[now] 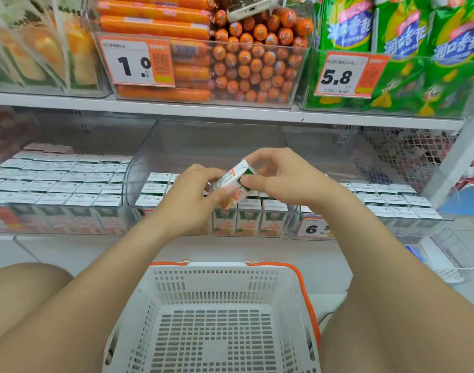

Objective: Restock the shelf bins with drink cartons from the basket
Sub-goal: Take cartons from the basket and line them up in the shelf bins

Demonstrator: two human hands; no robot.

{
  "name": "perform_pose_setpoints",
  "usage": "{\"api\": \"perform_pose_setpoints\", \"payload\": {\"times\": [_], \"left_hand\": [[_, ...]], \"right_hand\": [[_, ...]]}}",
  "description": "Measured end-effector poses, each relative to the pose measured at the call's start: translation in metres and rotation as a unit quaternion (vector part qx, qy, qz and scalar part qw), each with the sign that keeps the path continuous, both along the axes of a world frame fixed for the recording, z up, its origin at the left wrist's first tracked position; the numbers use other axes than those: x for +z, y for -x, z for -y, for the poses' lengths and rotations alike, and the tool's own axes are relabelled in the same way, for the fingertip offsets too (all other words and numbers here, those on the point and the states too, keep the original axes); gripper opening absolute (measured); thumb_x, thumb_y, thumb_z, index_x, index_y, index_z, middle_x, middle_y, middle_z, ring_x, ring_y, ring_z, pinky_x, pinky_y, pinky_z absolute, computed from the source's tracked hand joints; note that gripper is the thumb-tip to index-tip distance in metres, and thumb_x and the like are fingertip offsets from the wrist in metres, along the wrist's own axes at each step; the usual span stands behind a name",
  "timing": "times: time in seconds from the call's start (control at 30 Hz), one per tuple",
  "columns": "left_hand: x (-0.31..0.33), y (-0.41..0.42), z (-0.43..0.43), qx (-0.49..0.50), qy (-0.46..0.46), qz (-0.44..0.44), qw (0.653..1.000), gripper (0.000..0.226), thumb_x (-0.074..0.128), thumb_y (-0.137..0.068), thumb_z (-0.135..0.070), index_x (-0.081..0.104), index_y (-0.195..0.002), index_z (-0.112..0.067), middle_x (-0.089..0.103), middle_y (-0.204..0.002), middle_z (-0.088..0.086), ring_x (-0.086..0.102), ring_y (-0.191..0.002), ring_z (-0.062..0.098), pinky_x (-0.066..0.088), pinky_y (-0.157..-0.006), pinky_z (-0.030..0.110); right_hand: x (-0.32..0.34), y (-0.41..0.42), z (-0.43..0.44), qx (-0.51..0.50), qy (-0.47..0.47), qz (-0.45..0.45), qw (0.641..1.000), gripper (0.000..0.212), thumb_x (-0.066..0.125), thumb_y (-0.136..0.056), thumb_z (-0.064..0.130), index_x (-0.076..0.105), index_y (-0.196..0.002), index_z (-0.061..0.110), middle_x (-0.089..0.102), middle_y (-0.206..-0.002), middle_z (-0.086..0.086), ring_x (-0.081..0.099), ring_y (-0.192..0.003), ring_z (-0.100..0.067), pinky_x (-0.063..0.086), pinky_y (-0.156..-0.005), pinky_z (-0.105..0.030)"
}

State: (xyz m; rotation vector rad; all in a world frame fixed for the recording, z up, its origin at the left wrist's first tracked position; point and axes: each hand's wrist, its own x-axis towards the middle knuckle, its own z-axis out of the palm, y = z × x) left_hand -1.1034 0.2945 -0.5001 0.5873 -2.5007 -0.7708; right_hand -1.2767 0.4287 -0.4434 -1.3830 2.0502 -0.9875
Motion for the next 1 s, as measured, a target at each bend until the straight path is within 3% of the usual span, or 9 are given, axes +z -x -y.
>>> {"api": "perform_pose_setpoints", "payload": {"times": [0.13,0.23,0.3,0.43,0.57,0.7,0.8,0.93,1.0], "left_hand": [[0.004,-0.002,0.0,-0.01,-0.057,-0.034,0.998,0.018,0.063,-0.103,-0.039,0.073,-0.118,-0.04,0.073,-0.097,-0.008,0.06,-0.102,0.002,0.046,-0.089,0.03],[-0.001,-0.002,0.005,0.037,0.009,-0.05,0.998,0.028,0.062,-0.103,-0.035,0.067,-0.13,-0.033,0.064,-0.118,-0.007,0.061,-0.109,0.006,0.049,-0.096,0.031],[-0.008,-0.004,0.01,0.068,0.084,0.03,0.994,0.037,0.058,-0.103,-0.039,0.061,-0.138,-0.026,0.058,-0.133,0.0,0.058,-0.121,0.019,0.046,-0.104,0.041],[-0.023,-0.007,0.009,0.049,0.146,0.256,0.954,0.068,0.031,-0.103,-0.068,0.035,-0.158,-0.028,0.027,-0.168,0.003,0.021,-0.157,0.027,0.021,-0.124,0.053],[-0.028,-0.006,0.009,0.034,0.143,0.323,0.935,0.089,0.013,-0.094,-0.082,0.005,-0.167,-0.031,-0.004,-0.176,0.0,-0.004,-0.162,0.028,0.006,-0.129,0.057],[-0.029,-0.004,0.009,0.036,0.153,0.328,0.931,0.081,0.013,-0.1,-0.073,0.002,-0.167,-0.029,-0.002,-0.176,0.002,-0.001,-0.162,0.03,0.009,-0.127,0.058],[-0.031,-0.003,0.008,0.041,0.17,0.324,0.93,0.076,0.014,-0.104,-0.068,0.005,-0.166,-0.027,0.003,-0.175,0.005,0.002,-0.161,0.03,0.012,-0.126,0.059],[-0.032,-0.002,0.004,0.036,0.194,0.282,0.939,0.071,0.017,-0.106,-0.063,0.019,-0.163,-0.021,0.025,-0.167,0.006,0.02,-0.154,0.028,0.023,-0.122,0.053],[-0.032,-0.001,-0.001,0.038,0.205,0.238,0.949,0.071,0.014,-0.103,-0.065,0.033,-0.156,-0.021,0.039,-0.157,0.003,0.035,-0.145,0.028,0.031,-0.115,0.049]], "right_hand": [[-0.007,0.005,0.003,0.018,0.055,-0.001,0.998,0.022,0.076,-0.094,0.024,0.073,-0.116,0.026,0.078,-0.098,0.004,0.075,-0.092,-0.011,0.061,-0.085,-0.036],[-0.012,0.014,0.014,-0.06,0.124,-0.047,0.989,0.02,0.074,-0.094,0.027,0.074,-0.113,0.026,0.077,-0.092,0.007,0.072,-0.089,-0.012,0.06,-0.088,-0.043],[-0.014,0.022,0.021,-0.112,0.148,-0.138,0.973,0.026,0.071,-0.096,0.027,0.07,-0.121,0.022,0.074,-0.102,0.004,0.068,-0.098,-0.018,0.056,-0.091,-0.038],[-0.027,0.037,0.043,-0.073,0.032,-0.307,0.948,0.043,0.066,-0.099,0.023,0.056,-0.141,0.017,0.064,-0.126,-0.015,0.058,-0.118,-0.038,0.05,-0.096,-0.046],[-0.049,0.036,0.073,-0.013,-0.11,-0.353,0.929,0.038,0.066,-0.101,0.023,0.057,-0.137,0.015,0.061,-0.126,-0.02,0.061,-0.11,-0.045,0.055,-0.091,-0.052],[-0.051,0.05,0.088,0.055,-0.155,-0.28,0.946,0.041,0.068,-0.099,0.031,0.063,-0.139,0.02,0.061,-0.137,-0.011,0.053,-0.13,-0.035,0.048,-0.103,-0.046],[-0.047,0.058,0.087,0.082,-0.184,-0.237,0.951,0.035,0.06,-0.103,0.026,0.066,-0.137,0.02,0.066,-0.128,-0.002,0.057,-0.121,-0.024,0.042,-0.094,-0.031],[-0.052,0.048,0.08,0.079,-0.2,-0.233,0.948,0.038,0.05,-0.107,0.027,0.059,-0.143,0.016,0.063,-0.14,-0.007,0.059,-0.125,-0.029,0.047,-0.102,-0.037],[-0.05,0.039,0.074,0.067,-0.19,-0.268,0.942,0.033,0.046,-0.108,0.027,0.058,-0.134,0.011,0.063,-0.134,-0.014,0.06,-0.114,-0.034,0.05,-0.091,-0.041]]}}
